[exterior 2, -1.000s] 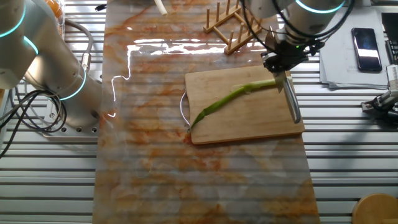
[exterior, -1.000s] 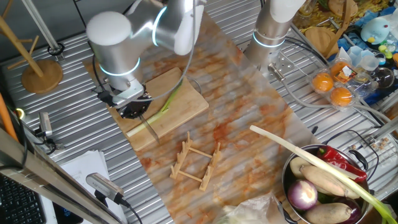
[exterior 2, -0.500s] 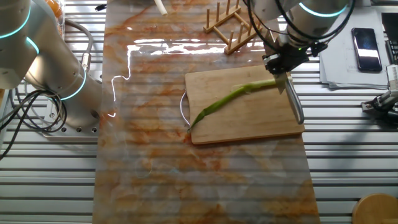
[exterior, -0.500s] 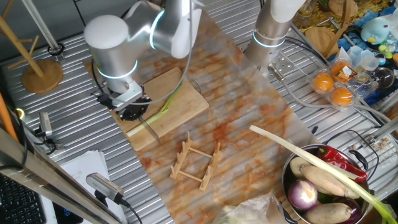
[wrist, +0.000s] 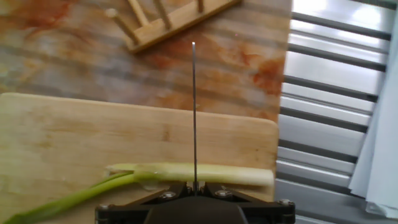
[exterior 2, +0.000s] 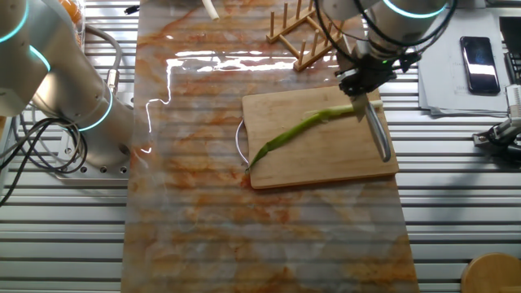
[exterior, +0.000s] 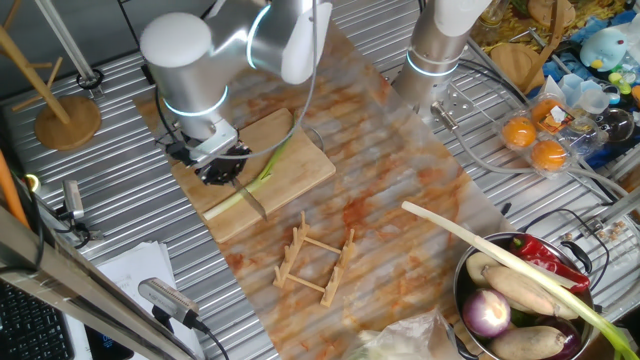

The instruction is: Chop the scallions

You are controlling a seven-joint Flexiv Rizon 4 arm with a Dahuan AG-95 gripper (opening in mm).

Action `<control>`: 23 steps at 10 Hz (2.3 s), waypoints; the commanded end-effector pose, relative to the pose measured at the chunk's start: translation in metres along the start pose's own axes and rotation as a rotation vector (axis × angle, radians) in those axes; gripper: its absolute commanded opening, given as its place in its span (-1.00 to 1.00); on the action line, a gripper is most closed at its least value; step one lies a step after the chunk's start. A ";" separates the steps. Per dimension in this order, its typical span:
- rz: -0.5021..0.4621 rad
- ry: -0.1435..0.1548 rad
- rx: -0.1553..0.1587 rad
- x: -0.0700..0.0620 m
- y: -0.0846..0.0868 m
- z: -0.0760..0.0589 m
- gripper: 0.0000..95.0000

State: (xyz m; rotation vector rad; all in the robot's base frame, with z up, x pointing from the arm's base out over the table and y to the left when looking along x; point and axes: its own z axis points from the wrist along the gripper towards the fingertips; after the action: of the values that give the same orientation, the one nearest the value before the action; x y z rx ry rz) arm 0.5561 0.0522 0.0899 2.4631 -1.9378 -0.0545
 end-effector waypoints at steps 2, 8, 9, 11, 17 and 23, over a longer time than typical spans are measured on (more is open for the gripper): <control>-0.026 0.003 -0.006 0.005 0.012 0.005 -1.00; -0.025 -0.004 -0.032 0.000 0.018 0.014 -1.00; -0.032 -0.004 -0.041 -0.001 0.021 0.014 -1.00; -0.039 0.001 -0.038 0.000 0.028 0.016 -1.00; -0.052 0.022 -0.025 -0.004 0.029 0.022 -1.00; -0.054 0.017 -0.026 -0.004 0.029 0.025 -1.00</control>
State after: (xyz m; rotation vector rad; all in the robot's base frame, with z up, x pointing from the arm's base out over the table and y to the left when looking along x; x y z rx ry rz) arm 0.5258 0.0494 0.0663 2.4900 -1.8515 -0.0603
